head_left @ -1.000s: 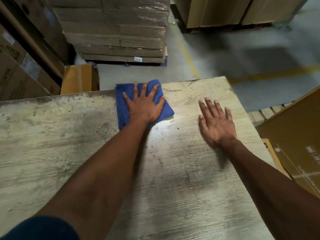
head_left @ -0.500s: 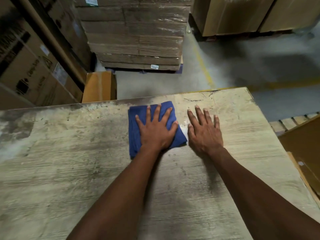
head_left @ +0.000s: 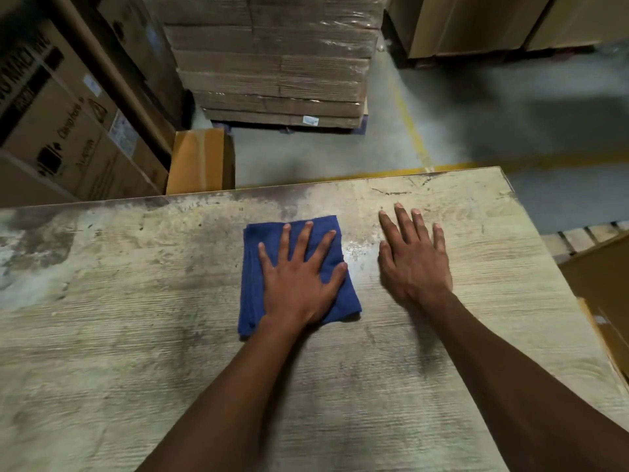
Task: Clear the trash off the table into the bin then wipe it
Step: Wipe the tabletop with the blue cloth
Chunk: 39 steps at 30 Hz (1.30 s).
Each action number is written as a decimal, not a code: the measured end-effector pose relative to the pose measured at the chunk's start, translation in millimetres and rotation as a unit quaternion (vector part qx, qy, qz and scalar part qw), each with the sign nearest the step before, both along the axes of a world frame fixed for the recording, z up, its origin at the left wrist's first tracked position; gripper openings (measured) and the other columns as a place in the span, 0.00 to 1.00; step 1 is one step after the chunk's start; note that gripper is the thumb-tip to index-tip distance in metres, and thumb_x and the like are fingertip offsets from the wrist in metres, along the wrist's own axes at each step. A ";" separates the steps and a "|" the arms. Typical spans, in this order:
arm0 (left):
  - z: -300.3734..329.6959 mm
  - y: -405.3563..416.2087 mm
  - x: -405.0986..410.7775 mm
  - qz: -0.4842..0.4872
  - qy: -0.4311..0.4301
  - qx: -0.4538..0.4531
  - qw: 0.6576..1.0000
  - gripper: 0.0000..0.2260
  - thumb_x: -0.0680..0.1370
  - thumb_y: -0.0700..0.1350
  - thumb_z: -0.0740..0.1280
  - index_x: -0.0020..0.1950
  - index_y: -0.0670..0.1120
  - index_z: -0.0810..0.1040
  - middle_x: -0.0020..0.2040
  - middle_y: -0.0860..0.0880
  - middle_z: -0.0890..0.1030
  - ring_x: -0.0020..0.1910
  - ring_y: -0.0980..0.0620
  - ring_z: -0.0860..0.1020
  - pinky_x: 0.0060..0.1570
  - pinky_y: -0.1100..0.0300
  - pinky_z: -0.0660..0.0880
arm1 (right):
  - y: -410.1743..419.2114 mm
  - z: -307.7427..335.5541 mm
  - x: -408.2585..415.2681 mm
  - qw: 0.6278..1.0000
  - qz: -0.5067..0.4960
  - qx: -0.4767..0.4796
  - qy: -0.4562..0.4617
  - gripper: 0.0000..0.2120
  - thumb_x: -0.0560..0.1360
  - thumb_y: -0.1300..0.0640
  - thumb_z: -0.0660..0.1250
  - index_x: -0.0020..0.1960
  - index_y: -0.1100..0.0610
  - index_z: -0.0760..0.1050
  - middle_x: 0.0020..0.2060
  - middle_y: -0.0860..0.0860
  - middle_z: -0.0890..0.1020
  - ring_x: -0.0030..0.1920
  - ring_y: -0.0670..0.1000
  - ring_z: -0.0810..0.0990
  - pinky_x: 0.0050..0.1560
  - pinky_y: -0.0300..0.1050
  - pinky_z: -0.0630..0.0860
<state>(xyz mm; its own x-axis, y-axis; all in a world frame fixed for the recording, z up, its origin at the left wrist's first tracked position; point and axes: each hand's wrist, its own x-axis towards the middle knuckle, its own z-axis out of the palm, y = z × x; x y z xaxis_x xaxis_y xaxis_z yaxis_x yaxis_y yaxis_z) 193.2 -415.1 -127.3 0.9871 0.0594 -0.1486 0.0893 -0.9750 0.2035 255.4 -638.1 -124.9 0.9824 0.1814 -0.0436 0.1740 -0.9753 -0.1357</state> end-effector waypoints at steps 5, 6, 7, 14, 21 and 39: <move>0.3 21.8 76.4 0.033 -0.006 -0.004 0.999 0.31 0.83 0.74 0.41 0.86 0.69 0.42 0.89 0.56 0.40 0.87 0.45 0.36 0.79 0.26 0.34 | 0.4 -3.0 0.8 1.000 0.007 -0.001 -0.009 0.32 0.85 0.41 0.40 0.88 0.43 0.41 0.88 0.48 0.42 0.88 0.54 0.42 0.85 0.65 0.45; 2.4 27.9 93.3 0.039 -0.003 -0.007 0.999 0.31 0.83 0.73 0.41 0.86 0.69 0.42 0.89 0.55 0.41 0.87 0.44 0.37 0.79 0.26 0.34 | -0.4 -3.9 1.1 1.000 0.008 -0.001 -0.010 0.31 0.86 0.41 0.40 0.88 0.43 0.41 0.88 0.48 0.42 0.88 0.54 0.42 0.85 0.65 0.44; 5.0 33.2 107.8 0.043 0.005 -0.008 0.999 0.31 0.84 0.73 0.41 0.86 0.68 0.43 0.89 0.55 0.43 0.88 0.43 0.38 0.79 0.26 0.35 | -0.8 -4.6 1.2 1.000 0.008 -0.001 -0.010 0.31 0.86 0.41 0.41 0.88 0.43 0.40 0.88 0.48 0.42 0.88 0.54 0.41 0.85 0.65 0.44; -0.2 23.8 64.2 -0.003 -0.001 0.004 1.000 0.30 0.85 0.71 0.41 0.86 0.68 0.42 0.89 0.56 0.40 0.87 0.44 0.36 0.80 0.27 0.35 | 1.1 -2.3 -0.3 1.000 0.008 0.001 -0.011 0.32 0.85 0.40 0.40 0.88 0.44 0.42 0.88 0.49 0.43 0.88 0.55 0.42 0.85 0.65 0.43; -0.1 -52.7 -96.1 -0.090 -0.008 -0.024 0.996 0.30 0.85 0.70 0.42 0.87 0.67 0.44 0.88 0.57 0.39 0.86 0.46 0.32 0.79 0.28 0.32 | 8.5 18.1 -52.8 0.966 -0.048 0.254 -0.006 0.31 0.85 0.43 0.45 0.84 0.51 0.63 0.83 0.52 0.67 0.83 0.54 0.63 0.85 0.56 0.55; -6.0 35.3 -89.9 -0.039 -0.107 -0.064 0.991 0.25 0.88 0.44 0.56 0.87 0.52 0.63 0.87 0.49 0.61 0.87 0.46 0.56 0.84 0.42 0.52 | 67.9 -7.7 -202.6 0.999 -0.008 0.038 -0.004 0.36 0.84 0.32 0.38 0.89 0.45 0.44 0.88 0.53 0.44 0.88 0.56 0.41 0.84 0.66 0.37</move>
